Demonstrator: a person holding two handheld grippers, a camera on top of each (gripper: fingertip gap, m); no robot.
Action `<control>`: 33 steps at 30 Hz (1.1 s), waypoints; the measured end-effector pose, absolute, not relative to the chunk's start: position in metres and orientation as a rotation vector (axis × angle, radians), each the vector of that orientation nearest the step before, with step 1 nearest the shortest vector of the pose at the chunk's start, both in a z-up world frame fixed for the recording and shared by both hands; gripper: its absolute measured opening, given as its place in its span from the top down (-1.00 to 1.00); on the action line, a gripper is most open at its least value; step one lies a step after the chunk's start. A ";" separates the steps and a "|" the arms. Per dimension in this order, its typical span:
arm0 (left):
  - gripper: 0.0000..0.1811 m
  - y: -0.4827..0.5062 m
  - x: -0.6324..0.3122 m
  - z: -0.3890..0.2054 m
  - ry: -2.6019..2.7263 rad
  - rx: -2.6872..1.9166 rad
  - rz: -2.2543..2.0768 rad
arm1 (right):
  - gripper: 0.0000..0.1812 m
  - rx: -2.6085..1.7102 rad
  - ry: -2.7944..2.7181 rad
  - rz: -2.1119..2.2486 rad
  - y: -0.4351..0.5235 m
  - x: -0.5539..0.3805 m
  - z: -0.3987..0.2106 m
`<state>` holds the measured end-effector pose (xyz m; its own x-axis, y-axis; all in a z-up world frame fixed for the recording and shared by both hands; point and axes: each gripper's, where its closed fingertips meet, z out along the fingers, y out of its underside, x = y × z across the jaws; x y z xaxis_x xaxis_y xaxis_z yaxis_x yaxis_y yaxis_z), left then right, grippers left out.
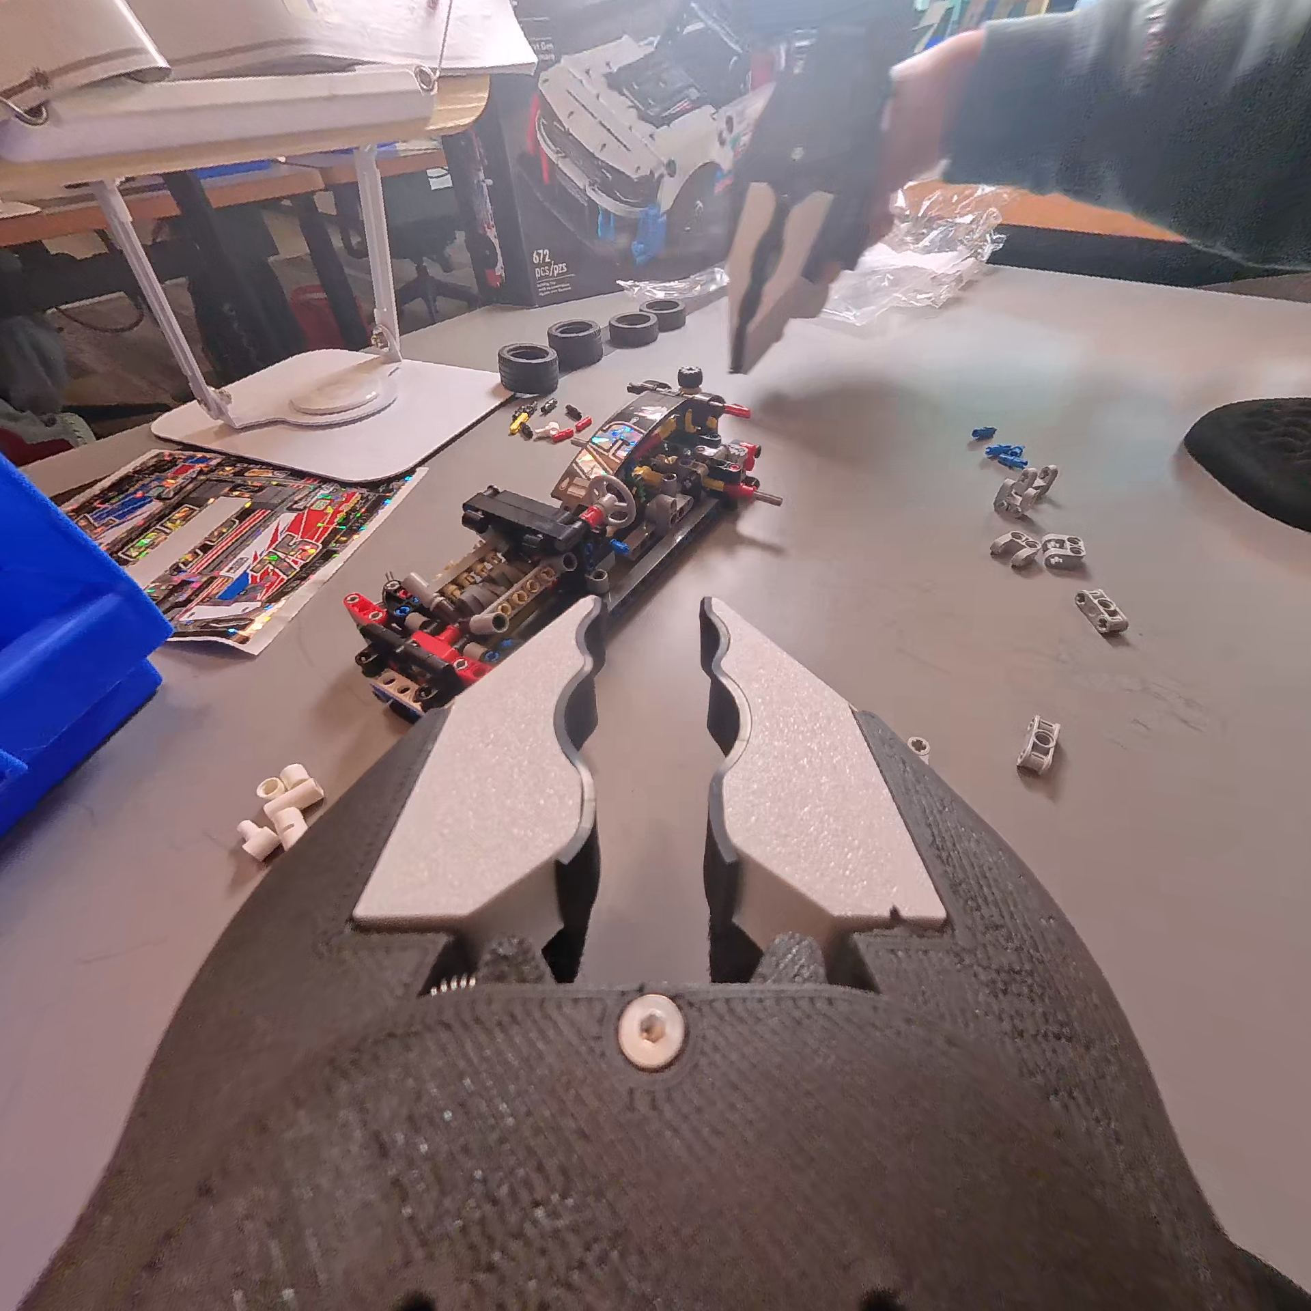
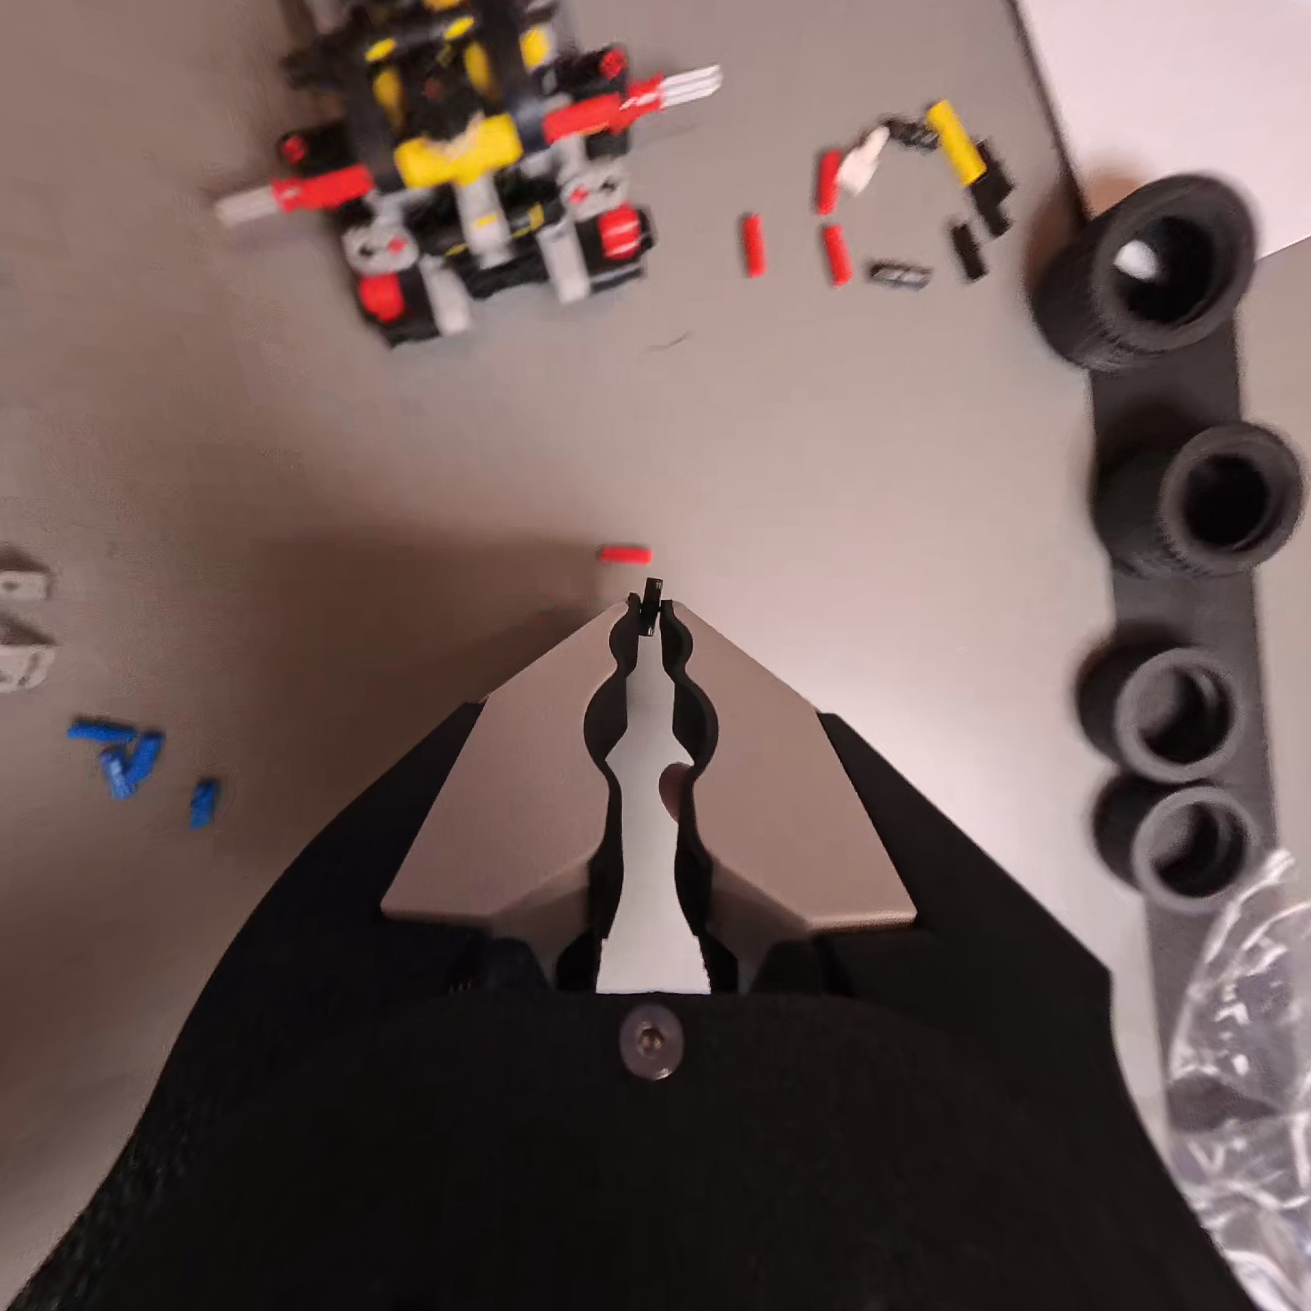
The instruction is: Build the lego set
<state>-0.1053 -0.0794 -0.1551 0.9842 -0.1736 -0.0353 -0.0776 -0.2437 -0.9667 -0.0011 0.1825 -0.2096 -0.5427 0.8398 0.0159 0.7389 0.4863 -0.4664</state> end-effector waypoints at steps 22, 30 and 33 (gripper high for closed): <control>0.74 -0.079 -0.099 -0.159 0.261 -1.843 0.012 | 0.96 -1.540 -2.386 0.544 0.132 0.147 -0.223; 0.74 -0.079 -0.099 -0.160 0.265 -1.846 0.015 | 0.85 -1.498 -2.352 0.532 0.135 0.133 -0.215; 0.74 -0.079 -0.098 -0.160 0.266 -1.846 0.007 | 0.84 -1.408 -2.282 0.593 0.143 0.095 -0.188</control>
<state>-0.0985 -0.0788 -0.1603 0.9738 -0.1783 -0.1415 -0.1858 -0.2639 -0.9465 0.0952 0.1429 -0.1883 -0.4173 0.9024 0.1071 0.7364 0.4048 -0.5421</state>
